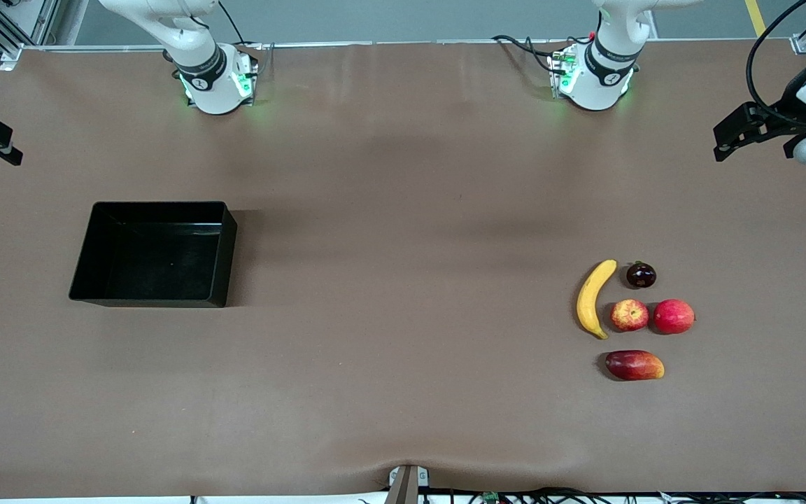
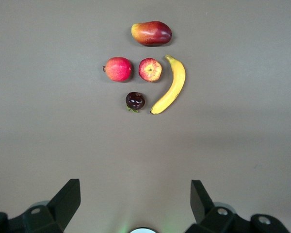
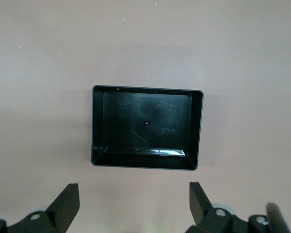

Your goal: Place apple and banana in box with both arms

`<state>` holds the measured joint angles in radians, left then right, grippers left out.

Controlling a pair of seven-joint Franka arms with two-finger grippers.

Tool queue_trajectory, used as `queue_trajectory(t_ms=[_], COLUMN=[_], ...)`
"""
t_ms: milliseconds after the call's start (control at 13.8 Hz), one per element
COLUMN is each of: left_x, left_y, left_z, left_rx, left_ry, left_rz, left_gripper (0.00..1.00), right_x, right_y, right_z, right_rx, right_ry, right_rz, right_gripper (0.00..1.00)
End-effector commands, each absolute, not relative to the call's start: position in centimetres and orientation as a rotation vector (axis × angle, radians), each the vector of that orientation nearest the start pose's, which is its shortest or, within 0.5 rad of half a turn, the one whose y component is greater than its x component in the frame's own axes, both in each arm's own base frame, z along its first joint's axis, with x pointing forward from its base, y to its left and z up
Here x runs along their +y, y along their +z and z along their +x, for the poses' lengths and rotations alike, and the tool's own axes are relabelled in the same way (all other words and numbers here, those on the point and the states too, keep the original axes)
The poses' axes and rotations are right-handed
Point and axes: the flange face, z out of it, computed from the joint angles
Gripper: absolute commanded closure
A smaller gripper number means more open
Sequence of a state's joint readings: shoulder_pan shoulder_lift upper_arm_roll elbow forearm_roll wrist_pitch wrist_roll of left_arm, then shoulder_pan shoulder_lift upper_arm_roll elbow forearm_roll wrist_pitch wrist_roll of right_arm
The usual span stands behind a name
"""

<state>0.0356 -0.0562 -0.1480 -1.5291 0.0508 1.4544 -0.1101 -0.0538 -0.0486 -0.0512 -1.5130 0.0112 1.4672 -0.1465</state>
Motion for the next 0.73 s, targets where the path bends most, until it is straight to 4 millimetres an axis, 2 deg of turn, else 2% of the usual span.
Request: queue_trajectory(t_ms=[0,363,653], left_x=[-5.8,-5.3,-5.1], left_y=[66.8,66.7,63.4], left_z=[52.2,52.3,53.4], left_rx=[0.012,0.005,-0.015], left_ry=[0.032,0.032,0.093], left_rz=[-3.097,-3.085,-3.082], left_gripper=[0.0,0.0,0.0], right_x=[-6.6,-7.3,-7.3], right_y=[66.4,66.3,66.2], right_z=[52.9,52.8,52.8], right_rx=[-0.013,0.006,0.009], right_ry=[0.015,0.017,0.02], right_rz=[-3.12,-3.12,-3.121], right_gripper=[0.0,0.0,0.0])
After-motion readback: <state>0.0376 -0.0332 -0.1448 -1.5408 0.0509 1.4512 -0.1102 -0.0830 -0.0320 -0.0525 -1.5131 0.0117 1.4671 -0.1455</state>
